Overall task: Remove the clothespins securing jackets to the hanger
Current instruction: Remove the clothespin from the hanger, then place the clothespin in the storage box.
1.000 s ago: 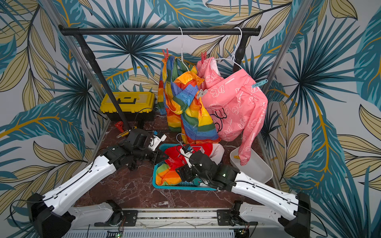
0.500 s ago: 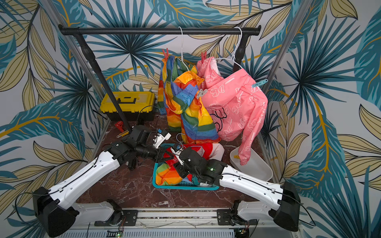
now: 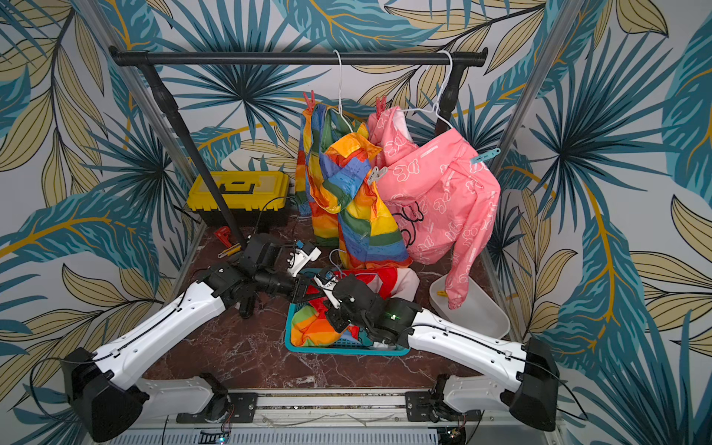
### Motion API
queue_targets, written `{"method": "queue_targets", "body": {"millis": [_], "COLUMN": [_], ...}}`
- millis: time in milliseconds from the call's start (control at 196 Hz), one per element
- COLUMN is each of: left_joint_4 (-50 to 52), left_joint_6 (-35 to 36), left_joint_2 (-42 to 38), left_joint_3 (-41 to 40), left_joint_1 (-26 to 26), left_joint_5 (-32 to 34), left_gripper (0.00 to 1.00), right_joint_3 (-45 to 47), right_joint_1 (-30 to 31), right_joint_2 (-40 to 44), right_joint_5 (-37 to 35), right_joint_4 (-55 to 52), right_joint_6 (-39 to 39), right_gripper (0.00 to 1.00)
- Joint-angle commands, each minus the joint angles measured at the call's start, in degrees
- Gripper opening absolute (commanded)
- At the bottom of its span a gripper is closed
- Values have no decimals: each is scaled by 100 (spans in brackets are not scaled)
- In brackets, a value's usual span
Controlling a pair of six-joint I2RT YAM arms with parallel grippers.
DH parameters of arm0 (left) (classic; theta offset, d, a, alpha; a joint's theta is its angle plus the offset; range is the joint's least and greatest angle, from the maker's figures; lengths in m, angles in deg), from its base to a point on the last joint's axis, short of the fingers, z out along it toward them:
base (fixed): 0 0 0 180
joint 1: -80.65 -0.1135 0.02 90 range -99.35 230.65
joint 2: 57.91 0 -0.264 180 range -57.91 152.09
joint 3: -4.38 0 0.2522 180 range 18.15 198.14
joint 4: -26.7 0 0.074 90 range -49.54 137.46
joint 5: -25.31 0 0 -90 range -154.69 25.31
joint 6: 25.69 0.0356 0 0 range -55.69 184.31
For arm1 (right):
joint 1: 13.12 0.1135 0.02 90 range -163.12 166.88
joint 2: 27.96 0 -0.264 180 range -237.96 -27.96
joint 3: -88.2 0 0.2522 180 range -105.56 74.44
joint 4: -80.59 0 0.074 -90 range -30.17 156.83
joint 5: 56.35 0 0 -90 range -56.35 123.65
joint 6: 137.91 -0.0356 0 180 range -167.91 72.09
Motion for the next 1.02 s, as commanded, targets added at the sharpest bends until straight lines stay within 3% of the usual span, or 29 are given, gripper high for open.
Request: {"method": "queue_targets", "body": {"millis": [0, 77, 148, 317, 440, 511, 659, 802, 920, 1017], "left_joint_4": [30, 30, 29, 23, -257, -432, -574, -568, -578, -578], "left_joint_6": [89, 107, 107, 25, -186, -394, -514, -505, -344, -286], "left_joint_2": [35, 48, 45, -131, -585, -878, -995, -536, -316, -187], "left_joint_3": [111, 111, 120, 122, -100, -324, -714, -773, -624, -445], "left_joint_1": [59, 59, 59, -95, -573, -829, -873, -796, -394, -167], "left_joint_5": [-163, -162, -128, 292, 514, 698, 1195, 802, 1063, 1164], "left_gripper": [0, 3, 25, 64, 79, 83, 81, 80, 84, 86], "right_joint_3": [-47, -31, -21, 149, 453, 616, 948, 1136, 1288, 1562], "right_joint_1": [-20, -21, -21, -44, -192, -431, -1157, -2232, -3568, -5035], "right_joint_2": [-10, 30, 77, 365, 765, 1120, 2158, 3005, 3246, 3067], "right_joint_5": [-20, -21, -24, -185, -451, -742, -1773, -2594, -2348, -1327], "right_joint_4": [202, 144, 76, -174, -415, -696, -1766, -3046, -3326, -2818], "right_joint_6": [-74, -97, -139, -434, -844, -1239, -2374, -3524, -3678, -3504], "right_gripper": [1, 0, 0, 0, 0, 0, 0, 0, 0, 0]}}
